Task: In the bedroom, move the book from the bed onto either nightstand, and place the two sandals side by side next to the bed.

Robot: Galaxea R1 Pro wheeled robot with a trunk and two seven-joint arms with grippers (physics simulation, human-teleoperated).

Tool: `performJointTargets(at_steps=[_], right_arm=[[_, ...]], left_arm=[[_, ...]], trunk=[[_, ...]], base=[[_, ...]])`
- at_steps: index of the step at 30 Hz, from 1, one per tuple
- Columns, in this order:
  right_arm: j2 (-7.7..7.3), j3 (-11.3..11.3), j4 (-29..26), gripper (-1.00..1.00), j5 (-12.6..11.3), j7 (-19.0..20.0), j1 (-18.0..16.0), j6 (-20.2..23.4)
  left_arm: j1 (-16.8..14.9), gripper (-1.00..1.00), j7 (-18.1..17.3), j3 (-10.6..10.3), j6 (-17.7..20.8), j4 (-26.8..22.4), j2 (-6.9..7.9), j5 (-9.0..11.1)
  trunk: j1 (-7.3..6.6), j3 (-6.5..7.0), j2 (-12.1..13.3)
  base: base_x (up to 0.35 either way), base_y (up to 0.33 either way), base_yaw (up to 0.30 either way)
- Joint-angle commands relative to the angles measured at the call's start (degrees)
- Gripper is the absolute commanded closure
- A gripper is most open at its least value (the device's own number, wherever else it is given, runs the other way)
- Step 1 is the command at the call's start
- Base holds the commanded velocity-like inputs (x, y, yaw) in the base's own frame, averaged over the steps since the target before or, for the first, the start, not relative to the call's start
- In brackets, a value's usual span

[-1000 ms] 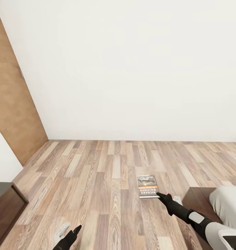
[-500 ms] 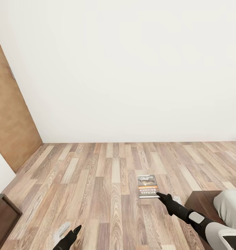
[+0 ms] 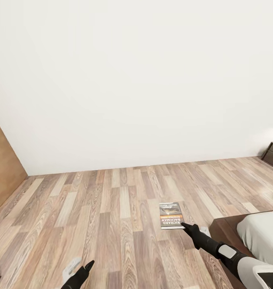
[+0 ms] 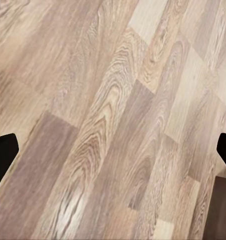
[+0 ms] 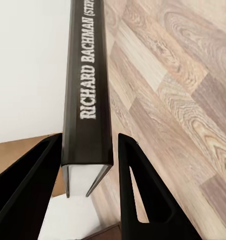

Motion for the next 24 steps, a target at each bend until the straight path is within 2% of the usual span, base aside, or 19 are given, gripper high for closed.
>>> performJointTargets(at_steps=[1, 9, 19, 24], right_arm=[[0.01, 0.11, 0.19, 1.00, -0.75, 0.32, -0.12, 0.44], [0.01, 0.12, 0.19, 1.00, -0.77, 0.40, -0.12, 0.44], [0.01, 0.18, 0.19, 1.00, -0.82, 0.44, -0.12, 0.44], [0.01, 0.20, 0.19, 1.00, -0.78, 0.44, -0.12, 0.44]], left_arm=[[-0.02, -1.00, -0.16, -0.47, -0.24, 0.04, 0.01, 0.33], [-0.02, -1.00, -0.13, -0.50, -0.24, 0.04, 0.01, 0.33], [-0.03, -1.00, -0.12, -0.48, -0.24, 0.04, 0.01, 0.33], [-0.03, -1.00, -0.14, -0.49, -0.24, 0.04, 0.01, 0.33]], trunk=[[0.01, -0.05, -0.02], [0.01, -0.05, -0.02], [0.01, -0.05, -0.02], [0.01, -0.05, -0.02]], base=[[0.172, 0.106, -0.231], [0.173, 0.108, -0.171], [0.174, 0.109, -0.052], [0.174, 0.109, -0.145]])
